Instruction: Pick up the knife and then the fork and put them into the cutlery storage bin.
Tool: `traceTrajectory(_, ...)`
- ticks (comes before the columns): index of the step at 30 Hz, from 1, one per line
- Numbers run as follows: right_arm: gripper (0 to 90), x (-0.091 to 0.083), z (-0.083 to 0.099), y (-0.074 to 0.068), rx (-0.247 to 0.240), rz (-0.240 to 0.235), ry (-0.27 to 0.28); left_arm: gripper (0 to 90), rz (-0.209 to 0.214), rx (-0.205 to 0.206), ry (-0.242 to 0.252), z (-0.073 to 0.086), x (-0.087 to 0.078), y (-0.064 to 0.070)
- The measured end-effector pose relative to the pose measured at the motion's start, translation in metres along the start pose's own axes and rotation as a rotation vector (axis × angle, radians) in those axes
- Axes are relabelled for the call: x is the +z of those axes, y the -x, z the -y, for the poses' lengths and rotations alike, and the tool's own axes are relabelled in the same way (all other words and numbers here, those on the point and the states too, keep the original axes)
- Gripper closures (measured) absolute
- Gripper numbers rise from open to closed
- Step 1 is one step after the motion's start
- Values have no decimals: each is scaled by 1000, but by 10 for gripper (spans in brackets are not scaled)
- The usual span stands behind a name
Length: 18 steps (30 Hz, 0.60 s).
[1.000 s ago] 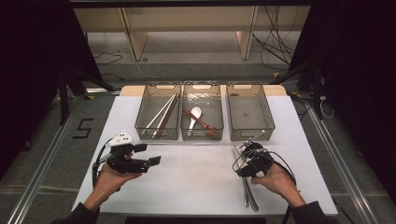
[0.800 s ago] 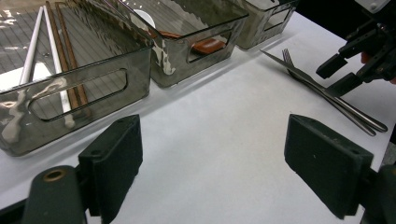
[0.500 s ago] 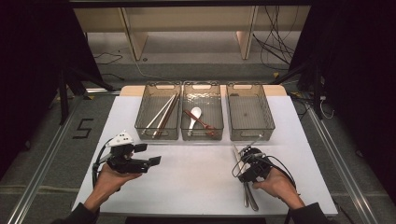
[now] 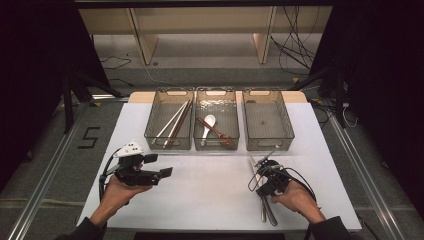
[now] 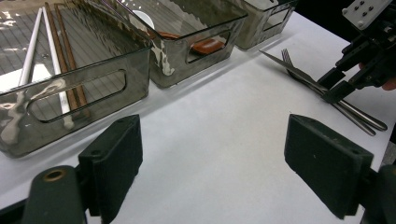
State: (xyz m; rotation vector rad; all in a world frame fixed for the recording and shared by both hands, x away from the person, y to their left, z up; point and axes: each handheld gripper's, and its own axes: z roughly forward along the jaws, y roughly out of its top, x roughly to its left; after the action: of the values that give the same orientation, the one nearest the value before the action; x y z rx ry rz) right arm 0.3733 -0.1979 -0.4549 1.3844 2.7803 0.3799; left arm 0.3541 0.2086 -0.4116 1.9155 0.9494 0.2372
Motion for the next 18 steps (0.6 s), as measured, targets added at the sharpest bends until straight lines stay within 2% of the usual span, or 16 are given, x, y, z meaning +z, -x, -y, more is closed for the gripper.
traceTrajectory(6, 723, -1, 0, 6, 19, -9, 5, 187, -1, -1, -1, 0, 0, 0)
traceTrajectory(10, 756, -1, 1, 11, 40, -33, 8, 187, -1, 0, -2, 0, 0, 0)
traceTrajectory(18, 802, -2, 1, 18, 54, -44, 2, 187, -2, 1, -5, 0, 1, 0)
